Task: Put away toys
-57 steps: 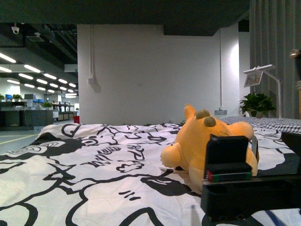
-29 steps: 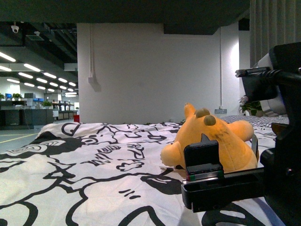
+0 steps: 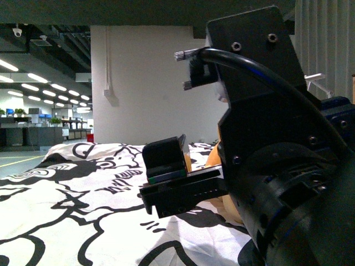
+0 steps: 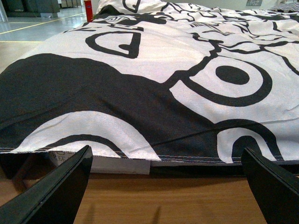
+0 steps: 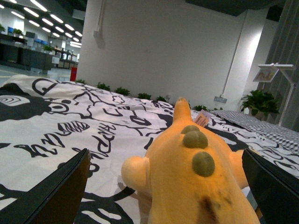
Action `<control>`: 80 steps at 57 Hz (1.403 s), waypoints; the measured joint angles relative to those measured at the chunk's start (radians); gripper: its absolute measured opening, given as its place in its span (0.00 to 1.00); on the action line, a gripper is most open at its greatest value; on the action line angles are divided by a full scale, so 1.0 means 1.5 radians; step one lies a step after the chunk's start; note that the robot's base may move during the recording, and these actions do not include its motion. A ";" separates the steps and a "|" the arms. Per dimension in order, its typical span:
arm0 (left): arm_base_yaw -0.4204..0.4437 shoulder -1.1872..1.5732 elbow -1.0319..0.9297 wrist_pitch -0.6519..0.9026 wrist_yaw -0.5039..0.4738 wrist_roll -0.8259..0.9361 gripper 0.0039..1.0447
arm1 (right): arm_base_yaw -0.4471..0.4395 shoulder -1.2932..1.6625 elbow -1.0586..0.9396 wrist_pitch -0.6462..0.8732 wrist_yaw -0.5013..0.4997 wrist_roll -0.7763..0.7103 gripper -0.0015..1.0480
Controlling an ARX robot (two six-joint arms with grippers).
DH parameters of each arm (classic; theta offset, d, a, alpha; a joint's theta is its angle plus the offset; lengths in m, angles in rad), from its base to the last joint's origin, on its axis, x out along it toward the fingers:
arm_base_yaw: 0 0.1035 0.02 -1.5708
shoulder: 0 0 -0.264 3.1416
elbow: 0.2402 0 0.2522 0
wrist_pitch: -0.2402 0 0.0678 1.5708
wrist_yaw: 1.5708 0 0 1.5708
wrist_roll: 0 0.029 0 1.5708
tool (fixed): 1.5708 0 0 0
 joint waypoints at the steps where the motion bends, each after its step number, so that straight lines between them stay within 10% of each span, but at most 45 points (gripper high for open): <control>1: 0.000 0.000 0.000 0.000 0.000 0.000 0.94 | 0.001 0.002 0.004 -0.002 0.000 -0.003 0.94; 37: 0.000 0.000 0.000 0.000 0.000 0.000 0.94 | -0.166 -0.002 0.055 -0.191 -0.015 0.099 0.94; 80: 0.000 0.000 0.000 0.000 0.000 0.000 0.94 | -0.175 0.005 0.085 -0.319 -0.030 0.132 0.94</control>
